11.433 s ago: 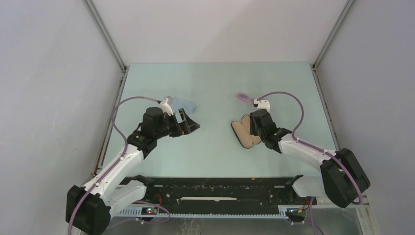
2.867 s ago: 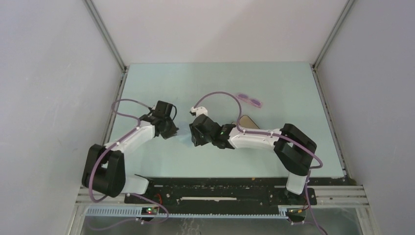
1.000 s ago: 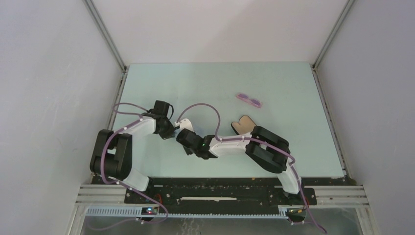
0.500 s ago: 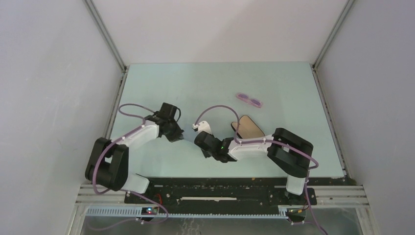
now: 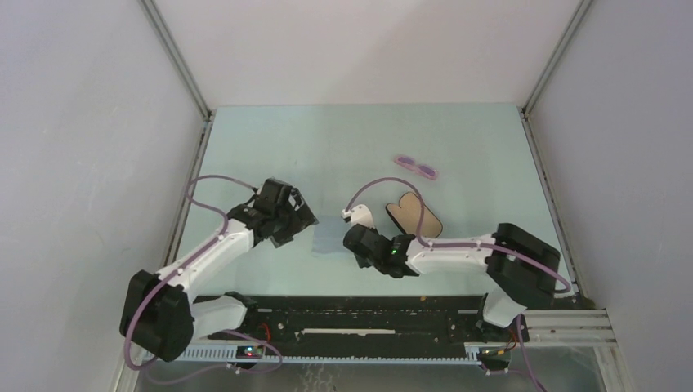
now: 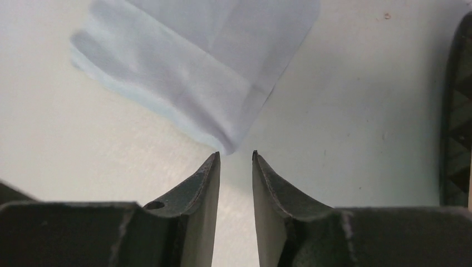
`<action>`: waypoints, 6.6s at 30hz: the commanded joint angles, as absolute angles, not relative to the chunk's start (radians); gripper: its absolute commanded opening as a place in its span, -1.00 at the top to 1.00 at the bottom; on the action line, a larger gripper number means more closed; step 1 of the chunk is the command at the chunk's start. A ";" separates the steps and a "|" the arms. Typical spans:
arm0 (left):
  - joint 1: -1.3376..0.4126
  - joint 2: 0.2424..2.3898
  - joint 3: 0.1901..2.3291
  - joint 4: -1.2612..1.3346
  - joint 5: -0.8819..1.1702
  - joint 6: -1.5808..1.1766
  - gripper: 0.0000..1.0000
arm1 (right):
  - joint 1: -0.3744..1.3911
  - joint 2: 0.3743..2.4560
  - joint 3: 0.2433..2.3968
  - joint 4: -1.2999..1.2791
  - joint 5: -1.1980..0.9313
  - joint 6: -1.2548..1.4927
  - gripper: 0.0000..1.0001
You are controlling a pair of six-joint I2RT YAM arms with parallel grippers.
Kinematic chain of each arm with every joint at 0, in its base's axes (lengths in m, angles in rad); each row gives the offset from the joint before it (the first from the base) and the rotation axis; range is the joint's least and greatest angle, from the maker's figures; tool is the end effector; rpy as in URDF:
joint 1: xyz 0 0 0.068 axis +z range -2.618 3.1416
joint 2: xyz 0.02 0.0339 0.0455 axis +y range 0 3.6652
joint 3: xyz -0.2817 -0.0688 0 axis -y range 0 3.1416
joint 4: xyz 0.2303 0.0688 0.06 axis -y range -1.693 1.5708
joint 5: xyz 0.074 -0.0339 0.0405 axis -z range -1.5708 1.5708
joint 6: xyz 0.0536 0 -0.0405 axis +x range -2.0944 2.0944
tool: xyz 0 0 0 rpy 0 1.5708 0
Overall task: Organize the sunglasses
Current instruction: Adjust the glasses cleaning cloth at the center of the board, then fold the glasses cleaning cloth at the center of the board.
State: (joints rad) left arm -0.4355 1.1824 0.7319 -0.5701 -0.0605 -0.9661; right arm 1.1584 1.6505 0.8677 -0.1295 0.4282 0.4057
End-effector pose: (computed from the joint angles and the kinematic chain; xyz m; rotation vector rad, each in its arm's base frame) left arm 0.1949 -0.0871 0.2193 -0.7171 2.5530 -0.4213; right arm 0.1499 0.2871 0.1773 -0.7094 2.2756 0.2057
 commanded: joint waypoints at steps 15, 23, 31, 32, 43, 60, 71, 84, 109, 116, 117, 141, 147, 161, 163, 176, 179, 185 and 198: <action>-0.553 1.206 0.582 -0.371 -0.075 -0.893 -0.97 | 0.992 1.494 0.802 -0.133 0.186 0.958 0.25; -0.587 1.262 0.577 -0.368 -0.137 -0.926 -0.78 | 0.984 1.468 0.749 -0.048 0.155 0.958 0.25; -0.608 1.342 0.601 -0.391 -0.142 -0.956 0.03 | 0.983 1.464 0.749 -0.075 0.179 0.954 0.25; -0.610 1.345 0.601 -0.393 -0.144 -0.960 0.10 | 0.982 1.464 0.749 -0.082 0.186 0.954 0.25; -0.615 1.278 0.557 -0.436 -0.128 -1.001 0.13 | 0.987 1.493 0.748 -0.106 0.205 0.954 0.20; -0.616 1.329 0.545 -0.411 -0.123 -0.996 0.70 | 1.028 1.649 0.852 -0.106 0.235 0.851 0.26; -0.616 1.327 0.548 -0.418 -0.126 -1.001 1.00 | 1.029 1.654 0.853 -0.101 0.221 0.844 0.51; -0.617 1.311 0.549 -0.419 -0.121 -1.006 1.00 | 1.022 1.684 0.879 -0.106 0.181 0.829 0.35; -0.617 1.294 0.536 -0.424 -0.133 -1.011 1.00 | 1.106 1.704 0.936 -0.235 0.365 0.764 0.33; -0.617 1.296 0.531 -0.426 -0.138 -1.012 1.00 | 1.149 1.683 0.936 -0.218 0.412 0.724 0.33; -0.616 1.295 0.529 -0.427 -0.139 -1.014 1.00 | 1.152 1.683 0.936 -0.216 0.419 0.718 0.31; -0.617 1.286 0.529 -0.426 -0.145 -1.021 1.00 | 1.105 1.757 0.953 -0.218 0.397 0.741 0.65; -0.618 1.268 0.530 -0.433 -0.145 -1.021 1.00 | 1.113 1.743 0.953 -0.229 0.405 0.737 1.00; -0.619 1.142 0.630 -0.540 -0.162 -0.995 1.00 | 1.109 1.606 0.953 -0.264 0.440 0.707 1.00; -0.620 1.121 0.648 -0.565 -0.157 -0.990 1.00 | 1.110 1.574 0.952 -0.273 0.449 0.700 1.00; -0.660 0.839 0.739 -0.784 -0.193 -0.984 1.00 | 1.240 1.308 0.953 -0.417 0.538 0.672 1.00; -0.706 0.781 0.758 -0.843 -0.195 -1.016 1.00 | 1.287 1.265 0.953 -0.458 0.546 0.703 1.00; -0.736 0.746 0.763 -0.881 -0.207 -1.053 1.00 | 1.285 1.252 0.953 -0.484 0.486 0.738 1.00; -0.519 1.162 0.789 -0.589 -0.174 -0.844 1.00 | 0.930 1.531 0.946 -0.246 0.167 0.577 1.00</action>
State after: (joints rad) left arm -0.5915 1.0740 0.7307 -0.6765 -0.1345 -0.9649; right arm 1.0294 1.4525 0.9413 -0.3122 0.2466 0.6662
